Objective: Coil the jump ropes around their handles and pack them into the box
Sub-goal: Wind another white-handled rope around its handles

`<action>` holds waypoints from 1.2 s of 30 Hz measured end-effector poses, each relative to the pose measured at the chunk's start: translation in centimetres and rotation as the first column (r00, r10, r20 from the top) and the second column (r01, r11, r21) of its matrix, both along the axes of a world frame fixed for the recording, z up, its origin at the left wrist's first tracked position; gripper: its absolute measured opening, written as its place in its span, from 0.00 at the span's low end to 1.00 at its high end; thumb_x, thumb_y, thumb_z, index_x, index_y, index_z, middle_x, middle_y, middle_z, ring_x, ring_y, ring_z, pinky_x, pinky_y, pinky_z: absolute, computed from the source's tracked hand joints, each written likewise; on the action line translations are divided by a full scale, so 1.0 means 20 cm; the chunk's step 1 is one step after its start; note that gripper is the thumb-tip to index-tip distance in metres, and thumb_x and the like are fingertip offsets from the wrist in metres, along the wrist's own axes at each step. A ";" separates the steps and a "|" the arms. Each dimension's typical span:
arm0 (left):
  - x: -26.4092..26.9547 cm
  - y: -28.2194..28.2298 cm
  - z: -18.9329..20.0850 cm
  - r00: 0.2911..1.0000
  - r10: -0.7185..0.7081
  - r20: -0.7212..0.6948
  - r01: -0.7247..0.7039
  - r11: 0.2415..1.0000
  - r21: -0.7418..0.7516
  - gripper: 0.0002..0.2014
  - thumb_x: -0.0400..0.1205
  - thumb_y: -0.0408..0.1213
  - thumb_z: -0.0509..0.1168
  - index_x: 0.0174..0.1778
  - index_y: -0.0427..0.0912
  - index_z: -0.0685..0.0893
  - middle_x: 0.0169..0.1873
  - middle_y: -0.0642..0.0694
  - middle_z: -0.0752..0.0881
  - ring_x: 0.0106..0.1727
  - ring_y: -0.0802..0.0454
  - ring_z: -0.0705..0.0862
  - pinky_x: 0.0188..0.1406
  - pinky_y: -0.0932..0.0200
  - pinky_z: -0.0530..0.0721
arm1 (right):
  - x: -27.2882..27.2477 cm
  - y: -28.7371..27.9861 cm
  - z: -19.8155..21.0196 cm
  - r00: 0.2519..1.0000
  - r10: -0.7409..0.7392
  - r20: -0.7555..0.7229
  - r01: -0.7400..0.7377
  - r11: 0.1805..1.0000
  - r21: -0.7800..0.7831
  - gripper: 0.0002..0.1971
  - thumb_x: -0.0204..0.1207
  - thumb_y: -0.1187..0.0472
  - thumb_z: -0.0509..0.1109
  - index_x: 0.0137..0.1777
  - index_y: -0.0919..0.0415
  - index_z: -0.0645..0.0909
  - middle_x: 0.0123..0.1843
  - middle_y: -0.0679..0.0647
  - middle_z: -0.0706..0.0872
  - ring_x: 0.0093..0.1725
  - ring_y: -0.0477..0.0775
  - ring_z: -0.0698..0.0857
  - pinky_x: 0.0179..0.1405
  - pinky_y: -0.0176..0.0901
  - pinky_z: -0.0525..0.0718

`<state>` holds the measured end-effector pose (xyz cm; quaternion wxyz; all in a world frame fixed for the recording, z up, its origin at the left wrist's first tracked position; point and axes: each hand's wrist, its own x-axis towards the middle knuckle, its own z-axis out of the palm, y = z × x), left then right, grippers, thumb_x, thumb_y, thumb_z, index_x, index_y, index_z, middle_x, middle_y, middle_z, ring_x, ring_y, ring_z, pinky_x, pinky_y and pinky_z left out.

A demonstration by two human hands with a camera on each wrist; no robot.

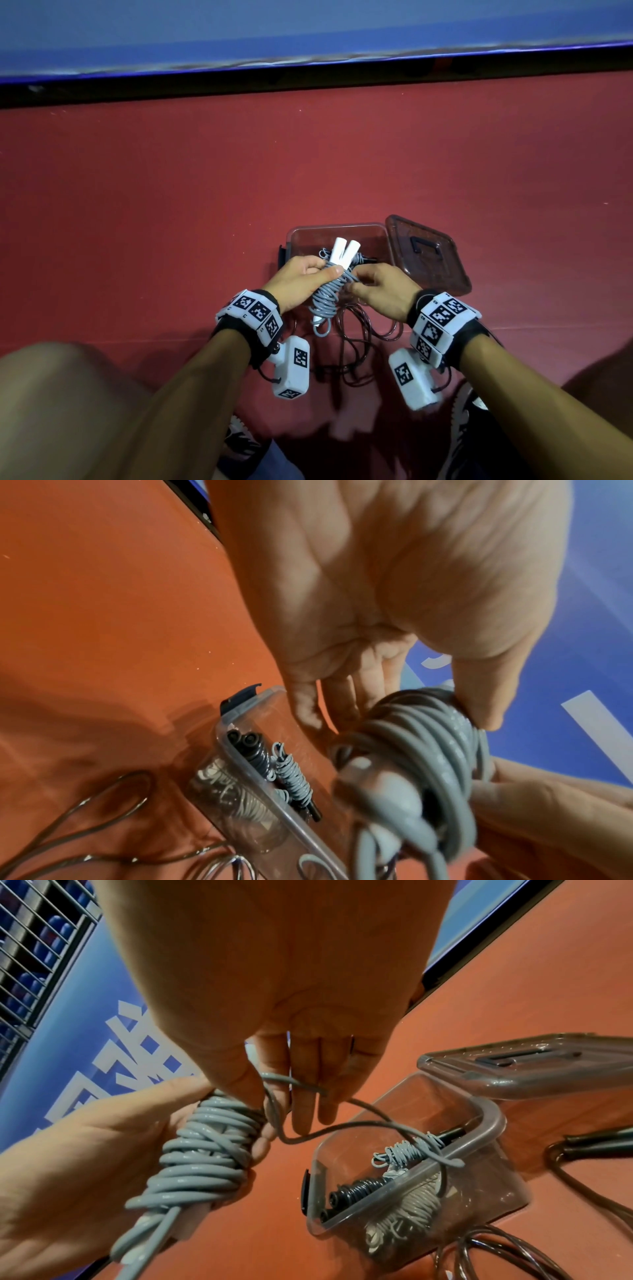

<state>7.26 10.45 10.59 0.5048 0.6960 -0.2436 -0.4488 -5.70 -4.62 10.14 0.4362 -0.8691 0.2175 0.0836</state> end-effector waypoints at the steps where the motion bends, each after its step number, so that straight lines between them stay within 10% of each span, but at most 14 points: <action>1: 0.00 0.00 0.00 1.000 0.000 -0.003 0.000 1.000 -0.007 0.07 0.87 0.39 0.69 0.55 0.40 0.87 0.46 0.43 0.94 0.47 0.52 0.93 0.50 0.62 0.88 | 0.00 0.00 0.00 1.000 -0.008 0.014 0.008 1.000 0.001 0.12 0.70 0.40 0.65 0.46 0.41 0.86 0.44 0.44 0.92 0.46 0.48 0.90 0.54 0.56 0.89; 14: 0.01 -0.01 -0.02 0.999 0.015 0.038 -0.016 1.000 0.023 0.08 0.89 0.37 0.63 0.58 0.45 0.88 0.53 0.45 0.93 0.54 0.52 0.91 0.61 0.58 0.84 | 0.00 0.02 0.00 0.980 -0.107 0.168 0.100 0.994 0.051 0.10 0.85 0.65 0.65 0.44 0.49 0.77 0.39 0.49 0.89 0.32 0.38 0.82 0.35 0.36 0.77; 19: 0.00 -0.01 -0.03 0.998 0.061 -0.020 -0.060 0.998 0.009 0.09 0.89 0.33 0.62 0.60 0.39 0.87 0.52 0.41 0.92 0.50 0.50 0.91 0.55 0.59 0.87 | 0.00 0.03 0.00 0.960 -0.184 0.212 0.145 0.972 0.184 0.11 0.83 0.70 0.65 0.48 0.51 0.78 0.43 0.53 0.89 0.43 0.53 0.92 0.47 0.51 0.90; 22: -0.01 -0.02 -0.02 0.992 0.105 -0.064 -0.105 0.994 0.005 0.09 0.90 0.31 0.61 0.59 0.37 0.86 0.48 0.42 0.91 0.45 0.52 0.89 0.43 0.64 0.86 | -0.01 0.04 0.04 0.945 -0.259 0.199 0.191 0.933 0.304 0.07 0.83 0.72 0.66 0.49 0.59 0.78 0.41 0.60 0.86 0.33 0.48 0.90 0.25 0.37 0.83; 24: -0.02 -0.02 -0.02 0.988 0.127 -0.091 -0.127 0.992 0.007 0.09 0.89 0.31 0.60 0.58 0.37 0.86 0.51 0.41 0.90 0.50 0.48 0.87 0.52 0.55 0.85 | -0.01 0.05 0.04 0.949 -0.254 0.185 0.194 0.938 0.289 0.06 0.84 0.70 0.66 0.47 0.60 0.78 0.37 0.58 0.85 0.28 0.46 0.86 0.20 0.35 0.78; 33: -0.10 0.00 0.05 0.944 0.216 -0.248 -0.233 0.972 -0.040 0.12 0.89 0.29 0.57 0.60 0.31 0.85 0.53 0.36 0.89 0.54 0.43 0.87 0.63 0.45 0.83 | 0.02 0.05 0.07 0.958 -0.217 0.186 0.181 0.965 0.190 0.10 0.85 0.62 0.67 0.51 0.53 0.90 0.30 0.43 0.86 0.31 0.54 0.86 0.31 0.44 0.82; 36: -0.12 -0.01 0.09 0.955 0.254 -0.153 -0.258 0.966 -0.006 0.12 0.90 0.28 0.59 0.66 0.30 0.81 0.60 0.32 0.87 0.57 0.43 0.86 0.64 0.41 0.84 | -0.01 0.05 0.09 0.950 -0.261 0.173 0.225 0.953 0.204 0.10 0.84 0.63 0.69 0.50 0.52 0.92 0.26 0.39 0.87 0.28 0.40 0.83 0.32 0.36 0.80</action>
